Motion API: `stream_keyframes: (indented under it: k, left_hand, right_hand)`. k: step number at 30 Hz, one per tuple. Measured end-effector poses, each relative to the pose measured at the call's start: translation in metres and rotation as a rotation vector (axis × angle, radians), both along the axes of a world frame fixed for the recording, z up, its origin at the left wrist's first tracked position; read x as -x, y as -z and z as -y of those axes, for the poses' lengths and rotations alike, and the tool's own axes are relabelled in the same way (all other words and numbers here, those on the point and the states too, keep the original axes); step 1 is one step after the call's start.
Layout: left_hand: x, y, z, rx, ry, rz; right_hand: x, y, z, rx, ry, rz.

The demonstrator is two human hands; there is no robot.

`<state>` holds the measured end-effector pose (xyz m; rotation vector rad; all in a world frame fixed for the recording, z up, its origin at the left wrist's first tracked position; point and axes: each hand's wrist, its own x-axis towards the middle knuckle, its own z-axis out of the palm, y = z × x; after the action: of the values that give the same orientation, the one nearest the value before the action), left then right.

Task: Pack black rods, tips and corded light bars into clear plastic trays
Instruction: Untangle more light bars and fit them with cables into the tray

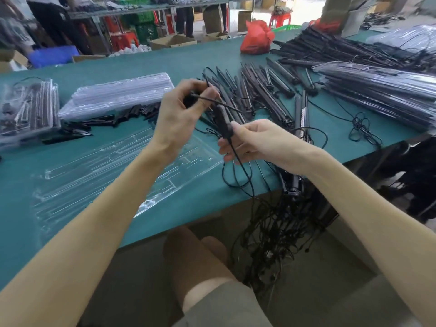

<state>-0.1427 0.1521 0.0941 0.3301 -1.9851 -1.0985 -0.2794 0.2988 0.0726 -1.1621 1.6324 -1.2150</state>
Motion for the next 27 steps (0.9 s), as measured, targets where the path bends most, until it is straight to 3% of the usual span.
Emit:
stream_keyframes:
  k: [3,7,10,15,22,24,27]
  left_hand:
    - [-0.001,-0.007,0.007,-0.028,0.010,-0.041]
    - [-0.005,-0.008,0.011,-0.053,-0.014,-0.091]
    - [-0.006,-0.007,0.008,-0.031,-0.015,-0.073]
    - [-0.008,-0.005,0.004,0.024,0.040,0.030]
    - [-0.006,0.000,0.000,0.010,0.035,0.107]
    - [-0.006,-0.001,0.001,-0.026,0.027,0.102]
    - [-0.007,-0.004,0.004,-0.059,0.005,0.050]
  right_hand:
    - [0.006,0.007,-0.007,0.029,-0.142,0.153]
    - [0.009,0.009,-0.016,-0.053,-0.306,0.013]
    - [0.000,0.009,-0.015,-0.059,-0.208,0.053]
    - [-0.015,-0.007,-0.008,0.093,-0.082,0.054]
    - [-0.046,-0.023,0.003,0.172,-0.128,0.078]
    - [-0.048,-0.030,0.008,0.221,-0.122,0.025]
    - [-0.044,-0.038,0.017,0.222,-0.055,-0.219]
